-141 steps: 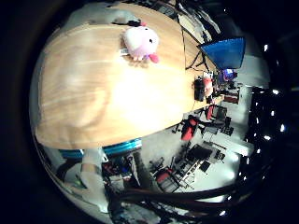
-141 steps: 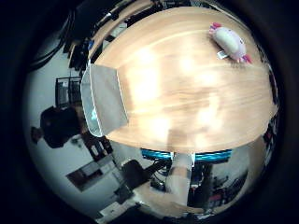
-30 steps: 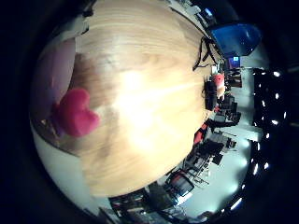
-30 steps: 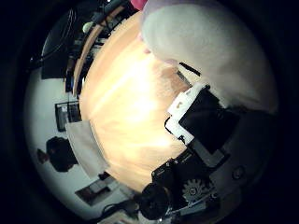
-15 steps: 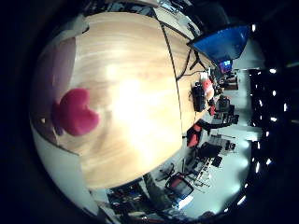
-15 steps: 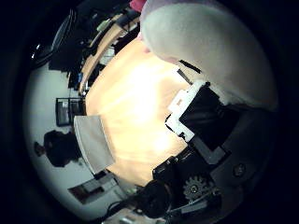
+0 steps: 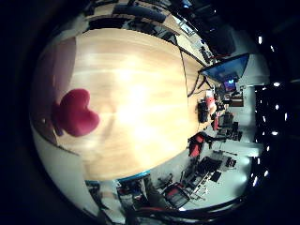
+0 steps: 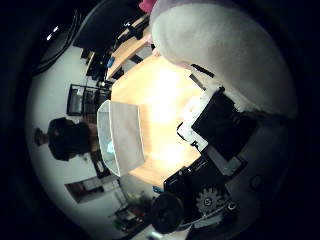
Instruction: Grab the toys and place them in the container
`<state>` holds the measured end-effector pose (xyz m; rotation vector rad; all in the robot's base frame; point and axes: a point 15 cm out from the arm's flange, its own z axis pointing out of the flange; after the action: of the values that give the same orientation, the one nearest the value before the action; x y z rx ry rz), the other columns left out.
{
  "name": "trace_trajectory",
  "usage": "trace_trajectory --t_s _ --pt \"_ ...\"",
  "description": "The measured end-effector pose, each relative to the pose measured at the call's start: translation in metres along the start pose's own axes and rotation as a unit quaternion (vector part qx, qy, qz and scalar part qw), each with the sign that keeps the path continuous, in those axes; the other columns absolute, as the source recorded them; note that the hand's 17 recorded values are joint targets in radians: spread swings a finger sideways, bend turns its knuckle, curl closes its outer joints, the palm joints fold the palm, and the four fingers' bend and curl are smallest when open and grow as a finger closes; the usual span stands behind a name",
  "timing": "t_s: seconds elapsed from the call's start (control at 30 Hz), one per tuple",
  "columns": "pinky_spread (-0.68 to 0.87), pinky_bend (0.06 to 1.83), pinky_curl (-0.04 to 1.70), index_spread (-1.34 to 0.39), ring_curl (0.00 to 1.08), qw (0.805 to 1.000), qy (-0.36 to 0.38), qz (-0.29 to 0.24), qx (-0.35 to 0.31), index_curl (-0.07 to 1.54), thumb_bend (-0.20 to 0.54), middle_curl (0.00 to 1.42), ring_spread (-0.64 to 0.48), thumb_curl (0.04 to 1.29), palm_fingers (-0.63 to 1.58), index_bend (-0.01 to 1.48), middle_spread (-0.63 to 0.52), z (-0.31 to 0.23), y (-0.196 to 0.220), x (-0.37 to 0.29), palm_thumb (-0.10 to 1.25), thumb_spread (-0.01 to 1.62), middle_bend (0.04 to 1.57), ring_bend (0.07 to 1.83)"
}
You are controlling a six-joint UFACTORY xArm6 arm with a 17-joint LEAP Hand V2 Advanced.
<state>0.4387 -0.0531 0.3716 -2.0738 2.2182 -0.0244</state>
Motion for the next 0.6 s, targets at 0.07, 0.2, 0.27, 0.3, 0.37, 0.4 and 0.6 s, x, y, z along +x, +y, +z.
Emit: trace_trajectory --t_s 0.07,0.2,0.27,0.3,0.37,0.4,0.6 --pt "-0.52 1.15 0.41 -0.57 0.48 1.000 -0.004 -0.023 -0.007 0.58 -0.011 0.68 -0.32 0.47 1.17 0.28 -0.44 -0.006 0.004 -0.034 1.09 1.09 0.78 1.20" --pt "-0.53 1.14 0.42 -0.58 0.48 0.999 -0.010 -0.050 0.013 0.60 -0.012 0.68 -0.32 0.48 1.17 0.27 -0.44 -0.034 0.001 -0.087 1.10 1.09 0.78 1.20" --pt "-0.53 1.14 0.42 -0.58 0.48 0.997 -0.013 -0.072 0.013 0.61 -0.015 0.68 -0.32 0.48 1.17 0.27 -0.44 -0.043 0.005 -0.115 1.09 1.09 0.78 1.20" --pt "-0.53 1.14 0.42 -0.58 0.48 0.996 -0.015 -0.083 0.015 0.62 -0.014 0.68 -0.32 0.48 1.17 0.26 -0.44 -0.048 0.005 -0.126 1.09 1.09 0.78 1.20" --pt "-0.53 1.13 0.42 -0.59 0.48 0.994 -0.019 -0.102 0.021 0.63 -0.014 0.68 -0.32 0.48 1.17 0.25 -0.43 -0.057 0.004 -0.152 1.09 1.09 0.79 1.20" --pt "-0.53 1.12 0.42 -0.59 0.48 0.993 -0.021 -0.110 0.023 0.63 -0.014 0.68 -0.32 0.48 1.17 0.25 -0.43 -0.061 0.004 -0.165 1.09 1.09 0.79 1.20" --pt "-0.55 1.11 0.42 -0.60 0.48 0.986 -0.026 -0.163 0.006 0.67 -0.013 0.68 -0.32 0.48 1.18 0.23 -0.43 -0.070 0.018 -0.223 1.09 1.09 0.79 1.20"
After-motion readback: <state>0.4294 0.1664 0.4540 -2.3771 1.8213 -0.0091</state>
